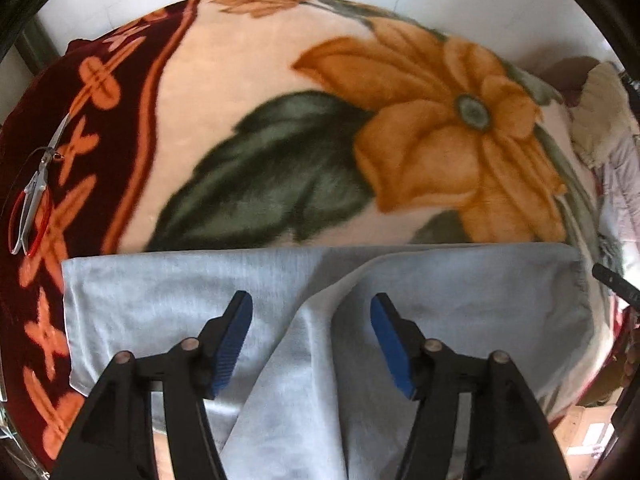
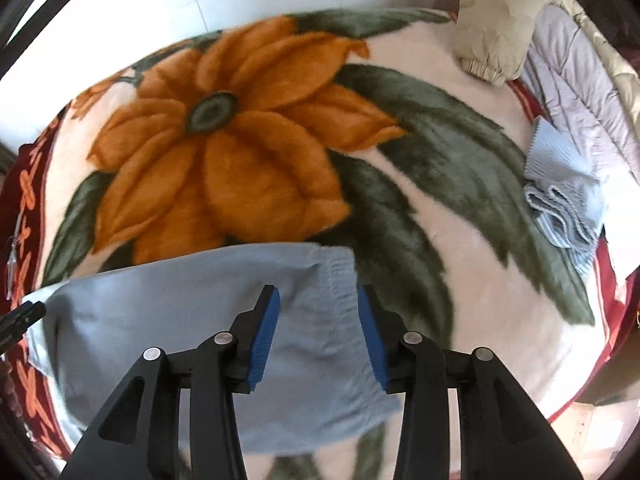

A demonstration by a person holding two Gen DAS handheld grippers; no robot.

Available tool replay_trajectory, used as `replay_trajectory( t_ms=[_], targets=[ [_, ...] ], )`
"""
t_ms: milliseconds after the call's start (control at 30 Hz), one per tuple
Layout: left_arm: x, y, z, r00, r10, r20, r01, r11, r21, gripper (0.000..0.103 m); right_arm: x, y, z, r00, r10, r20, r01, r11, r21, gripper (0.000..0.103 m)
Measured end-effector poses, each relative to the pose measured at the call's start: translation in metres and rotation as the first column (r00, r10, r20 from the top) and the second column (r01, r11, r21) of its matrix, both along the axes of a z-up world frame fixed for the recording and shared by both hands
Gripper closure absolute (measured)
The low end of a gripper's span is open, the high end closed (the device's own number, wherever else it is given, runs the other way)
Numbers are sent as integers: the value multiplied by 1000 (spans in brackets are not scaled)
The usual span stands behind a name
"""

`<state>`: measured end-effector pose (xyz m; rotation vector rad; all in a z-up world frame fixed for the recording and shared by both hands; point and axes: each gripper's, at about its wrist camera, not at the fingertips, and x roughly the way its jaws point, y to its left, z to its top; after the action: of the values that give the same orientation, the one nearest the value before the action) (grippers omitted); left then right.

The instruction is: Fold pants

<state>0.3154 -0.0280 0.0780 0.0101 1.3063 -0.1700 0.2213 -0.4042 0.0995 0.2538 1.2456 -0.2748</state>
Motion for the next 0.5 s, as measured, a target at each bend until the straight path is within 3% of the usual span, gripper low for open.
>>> replay_trajectory(
  t_ms=[200,500],
  targets=[
    [-19,14,22,1000,8,-7,-8,1000,-29,38,-19,46,20,999,41,-8,-41,999,25,61],
    [-79,37,32,997,47,-62,-50,997,-57,38,-38,107,29,996,83,-20,-81,993,87,61]
  ],
)
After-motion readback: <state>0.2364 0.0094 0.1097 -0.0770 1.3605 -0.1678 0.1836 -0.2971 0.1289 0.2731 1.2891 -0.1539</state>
